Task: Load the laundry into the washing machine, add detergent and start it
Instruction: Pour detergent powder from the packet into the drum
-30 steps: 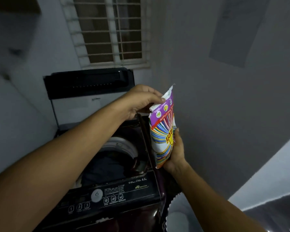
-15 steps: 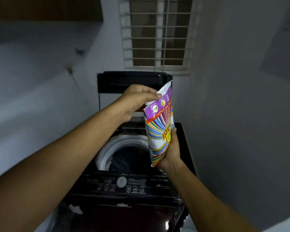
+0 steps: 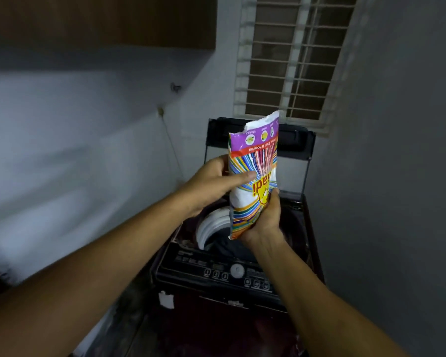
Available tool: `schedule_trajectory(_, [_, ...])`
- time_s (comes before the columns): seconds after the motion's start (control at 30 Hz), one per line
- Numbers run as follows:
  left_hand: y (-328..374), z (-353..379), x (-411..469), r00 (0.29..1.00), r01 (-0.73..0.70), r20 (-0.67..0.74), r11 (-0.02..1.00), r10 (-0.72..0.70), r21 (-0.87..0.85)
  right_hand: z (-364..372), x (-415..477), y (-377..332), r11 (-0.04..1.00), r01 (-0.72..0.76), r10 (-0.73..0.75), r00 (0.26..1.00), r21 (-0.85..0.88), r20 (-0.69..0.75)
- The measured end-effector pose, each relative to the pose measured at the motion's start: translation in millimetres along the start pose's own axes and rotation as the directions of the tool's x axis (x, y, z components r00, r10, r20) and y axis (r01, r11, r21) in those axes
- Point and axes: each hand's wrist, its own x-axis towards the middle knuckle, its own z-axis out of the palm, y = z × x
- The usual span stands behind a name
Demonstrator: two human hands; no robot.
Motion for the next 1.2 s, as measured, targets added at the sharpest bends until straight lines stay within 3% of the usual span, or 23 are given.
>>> schedule_trajectory(0.17, [-35.1, -41.3, -41.8, 0.938, -0.030, -0.346, 0.998, 0.008, -0.057, 28.9, -25.3, 61.3, 0.996, -0.074, 0.076, 0.996, -0.042, 0.052])
schedule_trajectory(0.27, [-46.8, -69.9, -65.1, 0.878, -0.032, -0.477, 0.990, -0.038, -0.138, 34.5, -34.2, 91.7, 0.964, -0.185, 0.192, 0.981, -0.193, 0.016])
schedule_trajectory(0.33, [-55.5, -90.7, -80.5, 0.846, -0.004, -0.526, 0.987, -0.083, -0.163, 40.4, -40.3, 106.3, 0.865, -0.279, 0.280, 0.958, -0.417, -0.060])
schedule_trajectory(0.4, [-65.3, -110.2, -94.3, 0.814, 0.037, -0.567, 0.985, -0.128, -0.169, 37.3, -34.9, 118.0, 0.710, -0.333, 0.282, 0.942, -0.621, -0.183])
schedule_trajectory(0.47, [-75.7, -128.7, -108.0, 0.771, 0.069, -0.615, 0.982, -0.164, -0.175, 35.5, -27.9, 128.4, 0.546, -0.344, 0.292, 0.933, -0.763, -0.212])
schedule_trajectory(0.53, [-85.2, -145.1, -121.8, 0.731, 0.076, -0.655, 0.978, -0.189, -0.197, 38.7, -22.3, 140.5, 0.464, -0.310, 0.340, 0.927, -0.830, -0.156])
schedule_trajectory(0.67, [-97.0, -169.6, -148.2, 0.687, 0.102, -0.692, 0.972, -0.222, -0.210, 30.0, 18.7, 171.2, 0.394, -0.087, 0.354, 0.933, -0.915, 0.063])
schedule_trajectory(0.77, [-105.0, -184.8, -167.7, 0.671, 0.139, -0.700, 0.969, -0.244, -0.204, 39.9, 30.0, 186.4, 0.321, 0.040, 0.479, 0.855, -0.946, 0.199])
schedule_trajectory(0.87, [-116.9, -195.3, -187.0, 0.589, 0.121, -0.765, 0.965, -0.260, -0.235, 45.1, 45.8, 209.8, 0.290, 0.141, 0.596, 0.747, -0.946, 0.294])
schedule_trajectory(1.03, [-147.9, -209.1, -233.5, 0.484, 0.118, -0.811, 0.943, -0.328, -0.310, 57.2, 49.8, 264.9, 0.223, 0.122, 0.735, 0.631, -0.967, 0.249])
schedule_trajectory(1.2, [-200.6, -227.3, -281.0, 0.336, 0.135, -0.842, 0.907, -0.422, -0.400, 33.0, 39.0, 343.2, 0.168, 0.039, 0.749, 0.644, -0.985, 0.153])
